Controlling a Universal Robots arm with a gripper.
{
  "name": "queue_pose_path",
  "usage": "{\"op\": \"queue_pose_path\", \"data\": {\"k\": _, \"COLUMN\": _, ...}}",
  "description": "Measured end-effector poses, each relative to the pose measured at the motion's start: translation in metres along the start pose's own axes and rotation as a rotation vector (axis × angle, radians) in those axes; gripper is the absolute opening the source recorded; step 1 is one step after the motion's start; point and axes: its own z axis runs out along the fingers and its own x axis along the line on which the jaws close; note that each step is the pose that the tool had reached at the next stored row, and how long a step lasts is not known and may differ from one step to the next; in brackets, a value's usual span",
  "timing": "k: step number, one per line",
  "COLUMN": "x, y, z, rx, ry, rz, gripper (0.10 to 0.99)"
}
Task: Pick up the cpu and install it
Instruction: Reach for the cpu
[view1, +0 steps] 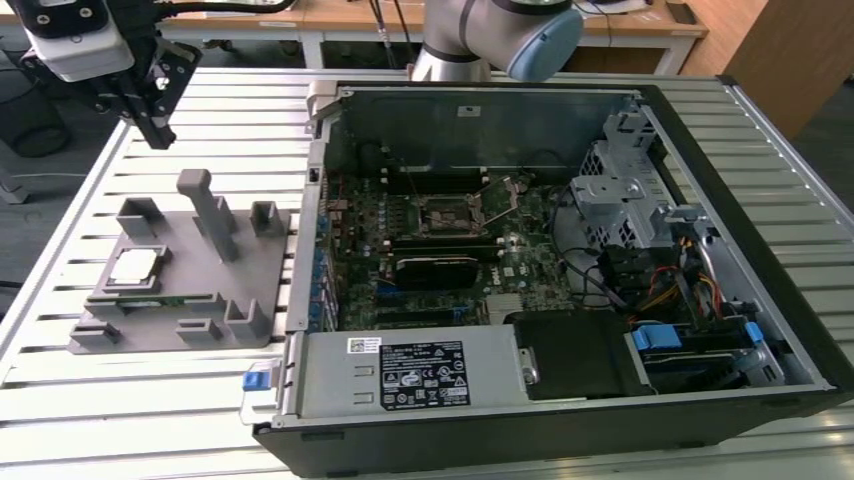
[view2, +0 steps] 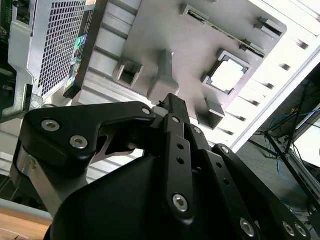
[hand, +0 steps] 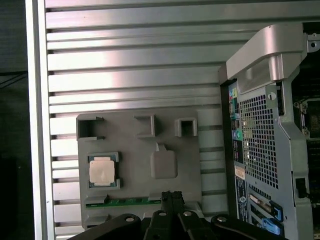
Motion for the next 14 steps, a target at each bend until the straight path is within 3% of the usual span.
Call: {"op": "queue_pose_path", "data": {"k": 14, "x": 0.0068, "y": -0.0006, "z": 0.0006, "rx": 0.000, "ry": 0.0018, "rz": 0.000, "gripper": 0.110}}
